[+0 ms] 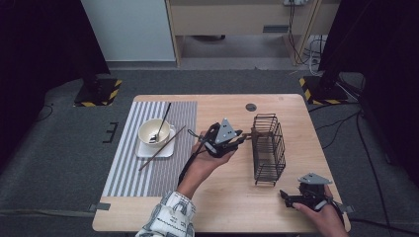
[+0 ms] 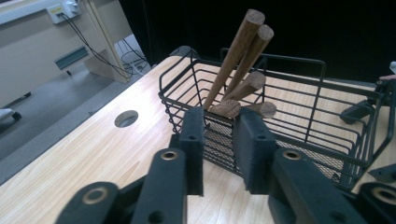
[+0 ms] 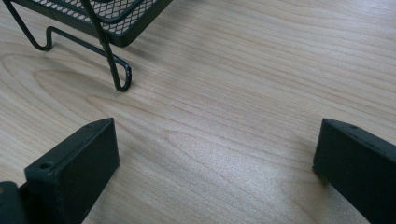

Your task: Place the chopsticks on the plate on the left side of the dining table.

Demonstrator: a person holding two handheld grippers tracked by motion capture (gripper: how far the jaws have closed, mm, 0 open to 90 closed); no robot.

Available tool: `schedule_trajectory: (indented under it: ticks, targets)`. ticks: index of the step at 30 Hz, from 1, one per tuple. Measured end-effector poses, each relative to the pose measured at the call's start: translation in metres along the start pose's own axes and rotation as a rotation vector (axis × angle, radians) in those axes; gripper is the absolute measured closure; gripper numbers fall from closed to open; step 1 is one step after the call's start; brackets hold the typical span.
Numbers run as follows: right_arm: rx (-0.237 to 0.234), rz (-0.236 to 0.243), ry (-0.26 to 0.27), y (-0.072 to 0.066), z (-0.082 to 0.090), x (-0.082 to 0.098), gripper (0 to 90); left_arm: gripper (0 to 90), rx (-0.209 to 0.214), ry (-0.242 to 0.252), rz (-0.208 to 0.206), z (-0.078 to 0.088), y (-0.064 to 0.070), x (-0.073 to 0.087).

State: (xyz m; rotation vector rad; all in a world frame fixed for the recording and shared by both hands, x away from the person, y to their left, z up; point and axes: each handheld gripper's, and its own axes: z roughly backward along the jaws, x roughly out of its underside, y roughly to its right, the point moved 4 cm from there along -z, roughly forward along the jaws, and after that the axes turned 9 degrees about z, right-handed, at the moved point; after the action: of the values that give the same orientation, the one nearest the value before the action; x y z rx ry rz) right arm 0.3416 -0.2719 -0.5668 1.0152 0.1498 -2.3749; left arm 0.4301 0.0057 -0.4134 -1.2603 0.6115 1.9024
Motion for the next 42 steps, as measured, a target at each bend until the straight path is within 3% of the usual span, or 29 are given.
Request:
schedule_trajectory:
  ticks: [8, 15, 28, 38, 42]
  targets:
    - [0.000, 0.000, 0.000, 0.000, 0.000, 0.000, 0.2, 71.0, 0.007, 0.038, 0.006, 0.015, -0.001, -0.007]
    - [0.000, 0.000, 0.000, 0.000, 0.000, 0.000, 0.2, 70.4, 0.015, 0.054, -0.011, 0.024, 0.004, -0.023]
    - [-0.001, 0.000, 0.000, 0.000, 0.000, 0.000, 0.2, 72.1, 0.041, 0.038, -0.047, 0.012, 0.016, -0.050]
    - [-0.001, -0.002, 0.001, 0.000, 0.000, 0.000, 0.2, 75.7, 0.018, 0.021, -0.033, 0.008, 0.008, -0.053]
    - [-0.001, -0.002, 0.001, 0.000, 0.000, 0.000, 0.2, 76.3, 0.003, -0.012, -0.030, 0.004, 0.005, -0.056]
